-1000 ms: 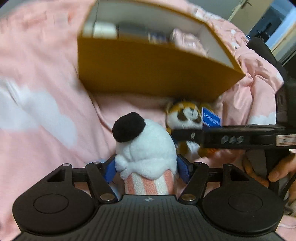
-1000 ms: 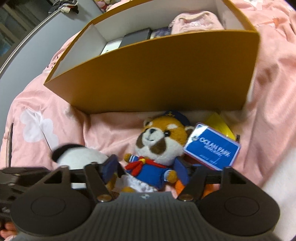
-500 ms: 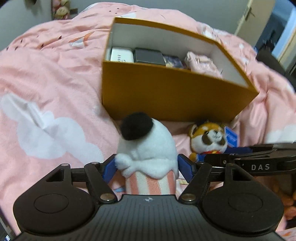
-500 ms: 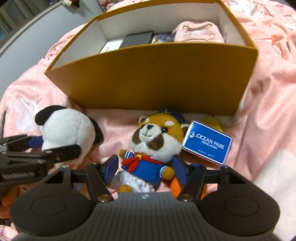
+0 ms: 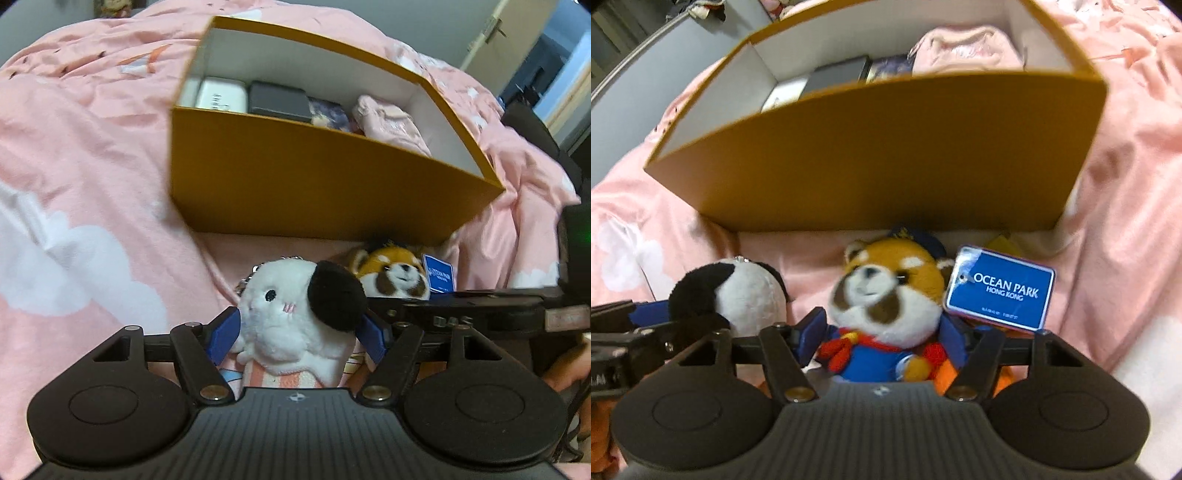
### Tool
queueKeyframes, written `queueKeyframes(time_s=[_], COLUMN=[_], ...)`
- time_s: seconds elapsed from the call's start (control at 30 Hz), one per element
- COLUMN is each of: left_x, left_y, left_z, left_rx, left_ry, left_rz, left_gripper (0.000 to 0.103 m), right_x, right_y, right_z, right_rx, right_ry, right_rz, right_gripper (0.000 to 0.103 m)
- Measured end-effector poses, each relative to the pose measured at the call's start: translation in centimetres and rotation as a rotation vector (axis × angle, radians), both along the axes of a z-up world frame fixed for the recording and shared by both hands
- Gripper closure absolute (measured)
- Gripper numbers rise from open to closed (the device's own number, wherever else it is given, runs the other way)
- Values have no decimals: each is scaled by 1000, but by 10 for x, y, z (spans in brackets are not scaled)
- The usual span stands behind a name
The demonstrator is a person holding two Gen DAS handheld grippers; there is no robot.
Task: Organize objects
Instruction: 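Lift the white plush with the left gripper while the right gripper lifts the red panda plush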
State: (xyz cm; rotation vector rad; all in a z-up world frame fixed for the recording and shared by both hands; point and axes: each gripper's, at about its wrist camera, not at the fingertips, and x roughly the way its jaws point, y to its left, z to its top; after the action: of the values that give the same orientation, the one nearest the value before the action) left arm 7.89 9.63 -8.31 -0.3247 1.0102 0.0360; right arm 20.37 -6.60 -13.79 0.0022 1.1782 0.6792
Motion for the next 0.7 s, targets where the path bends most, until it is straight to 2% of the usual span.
queueKeyframes(time_s=[0.1,0.17,0.27,0.57,0.7], left_x=[2,2,3,3,-3], left_y=[-7,-6,-7,-21,-20], left_z=[-4,-6,-11,-14,-9], left_rx=[24,13,17,99,88], left_ry=[0,1,8,24,-3], left_rz=[-31,-34,-47,-110,-87], left_gripper=[24,26,27,27,33], right_x=[1,-1,-6,-21,-23], right_y=[-1,-3,-8,-20,-24], right_z=[-1,3,10,25,25], right_rx=[9,13,16,-4,11], right_ry=[8,4,-8,-60,-65], right_rz=[-9,-7,6,4,3], right_gripper=[47,48,47,44,51])
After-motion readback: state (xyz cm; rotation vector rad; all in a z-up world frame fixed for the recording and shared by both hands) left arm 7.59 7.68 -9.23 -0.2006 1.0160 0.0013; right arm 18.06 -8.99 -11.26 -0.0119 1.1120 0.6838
